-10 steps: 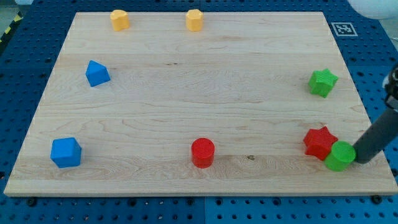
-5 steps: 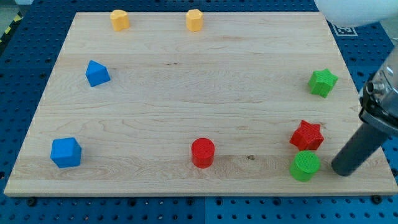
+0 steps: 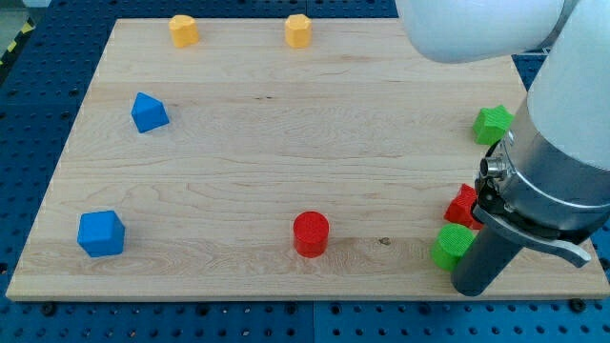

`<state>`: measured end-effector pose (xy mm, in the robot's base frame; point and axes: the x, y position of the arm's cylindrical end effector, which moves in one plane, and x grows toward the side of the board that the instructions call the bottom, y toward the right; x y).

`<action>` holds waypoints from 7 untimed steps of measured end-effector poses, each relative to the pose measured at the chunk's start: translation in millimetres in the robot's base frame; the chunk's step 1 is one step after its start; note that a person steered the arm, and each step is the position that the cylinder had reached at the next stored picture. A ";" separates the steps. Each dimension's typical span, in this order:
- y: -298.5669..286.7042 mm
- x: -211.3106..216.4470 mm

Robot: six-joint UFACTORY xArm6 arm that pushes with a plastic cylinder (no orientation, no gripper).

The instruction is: Slide the green circle towards the green star

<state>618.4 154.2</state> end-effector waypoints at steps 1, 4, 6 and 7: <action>0.6 -1.2; -27.4 -51.6; -53.1 -100.7; -53.7 -126.6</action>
